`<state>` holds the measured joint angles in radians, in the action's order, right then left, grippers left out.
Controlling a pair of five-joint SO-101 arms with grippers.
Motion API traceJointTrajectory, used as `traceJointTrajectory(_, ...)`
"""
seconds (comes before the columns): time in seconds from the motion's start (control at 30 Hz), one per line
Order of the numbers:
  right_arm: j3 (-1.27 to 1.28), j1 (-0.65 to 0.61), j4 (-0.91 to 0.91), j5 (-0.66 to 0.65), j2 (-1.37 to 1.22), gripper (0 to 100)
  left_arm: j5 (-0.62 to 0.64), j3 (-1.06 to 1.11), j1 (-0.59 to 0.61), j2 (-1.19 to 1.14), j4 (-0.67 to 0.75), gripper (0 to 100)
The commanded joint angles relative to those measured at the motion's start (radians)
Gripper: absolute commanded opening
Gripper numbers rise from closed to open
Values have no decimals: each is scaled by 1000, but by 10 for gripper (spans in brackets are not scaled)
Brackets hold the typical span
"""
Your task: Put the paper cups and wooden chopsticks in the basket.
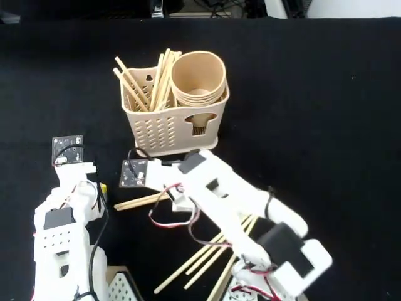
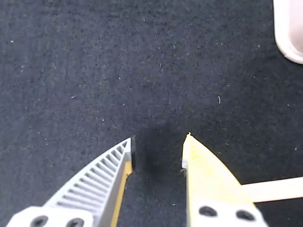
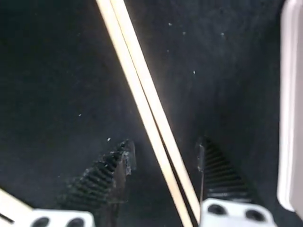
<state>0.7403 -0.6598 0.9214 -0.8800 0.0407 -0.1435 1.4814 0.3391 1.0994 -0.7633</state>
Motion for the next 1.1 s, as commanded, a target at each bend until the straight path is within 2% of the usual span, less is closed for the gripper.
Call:
traceJointTrajectory(0.0, -88, 12, -14, -15, -44, 227, 3, -10, -12, -3, 15, 188)
traceJointTrajectory(0.17, -133, 9, -12, -21, -120, 227, 3, -10, -12, -3, 15, 188)
traceJointTrajectory(0.3, -133, 9, 40, -112, -145, 216, 3, -10, -12, -3, 15, 188)
traceJointTrajectory(0.5, -130, 6, 98, -135, -147, 12, 3, -12, -12, -3, 15, 188)
traceJointTrajectory(0.9, -133, 29, 106, -120, -134, 12, 3, -12, -12, -3, 15, 188)
traceJointTrajectory(1.07, -125, 95, 107, -78, 2, 12, 3, -12, -12, -3, 15, 188)
